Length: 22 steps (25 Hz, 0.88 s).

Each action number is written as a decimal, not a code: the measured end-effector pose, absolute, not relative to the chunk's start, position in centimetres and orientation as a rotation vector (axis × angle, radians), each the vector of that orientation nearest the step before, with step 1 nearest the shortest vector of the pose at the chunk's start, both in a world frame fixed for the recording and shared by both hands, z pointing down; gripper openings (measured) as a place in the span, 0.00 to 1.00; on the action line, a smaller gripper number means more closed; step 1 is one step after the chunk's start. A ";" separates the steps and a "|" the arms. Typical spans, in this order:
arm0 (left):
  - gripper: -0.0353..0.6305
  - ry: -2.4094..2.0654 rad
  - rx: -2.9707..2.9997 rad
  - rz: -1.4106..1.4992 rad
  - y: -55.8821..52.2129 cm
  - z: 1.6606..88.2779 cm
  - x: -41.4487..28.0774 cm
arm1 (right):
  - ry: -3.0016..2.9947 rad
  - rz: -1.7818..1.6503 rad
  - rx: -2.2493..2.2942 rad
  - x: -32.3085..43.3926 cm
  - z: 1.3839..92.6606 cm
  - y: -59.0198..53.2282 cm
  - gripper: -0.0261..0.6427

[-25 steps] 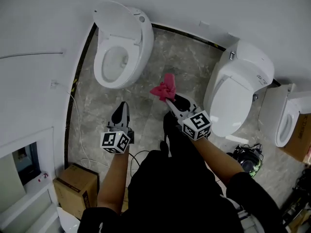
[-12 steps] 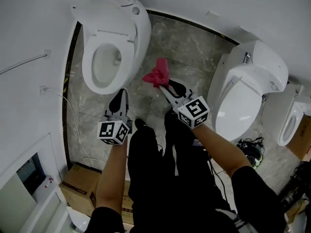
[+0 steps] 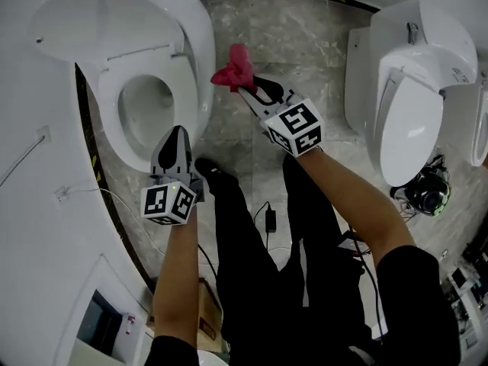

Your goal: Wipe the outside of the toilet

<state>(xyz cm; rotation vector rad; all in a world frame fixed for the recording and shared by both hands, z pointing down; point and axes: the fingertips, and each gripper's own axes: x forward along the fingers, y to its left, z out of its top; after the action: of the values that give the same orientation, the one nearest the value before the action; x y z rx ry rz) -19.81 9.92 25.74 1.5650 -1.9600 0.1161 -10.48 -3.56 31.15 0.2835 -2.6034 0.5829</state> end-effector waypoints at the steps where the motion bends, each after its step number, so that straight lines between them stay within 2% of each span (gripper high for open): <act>1: 0.08 -1.941 1.582 0.128 10.1 26.4 -20.3 | -2.599 0.593 0.322 -11.4 32.4 -3.9 0.22; 10: 0.08 -1.839 1.681 0.143 8.1 30.6 -22.2 | -2.592 0.395 0.453 -19.4 39.1 -8.7 0.23; 16: 0.08 -1.795 1.730 0.160 7.5 32.0 -22.1 | -2.595 0.152 0.309 -23.1 41.9 -8.0 0.22; 22: 0.08 -1.754 1.729 0.192 8.9 33.6 -22.0 | -2.622 0.216 0.203 -22.9 42.9 -6.1 0.21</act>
<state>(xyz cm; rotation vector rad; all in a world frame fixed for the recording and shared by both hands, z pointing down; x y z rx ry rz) -22.03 8.90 33.60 1.7288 -1.7538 0.1916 -22.95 -6.12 42.92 0.2026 -2.6215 0.2157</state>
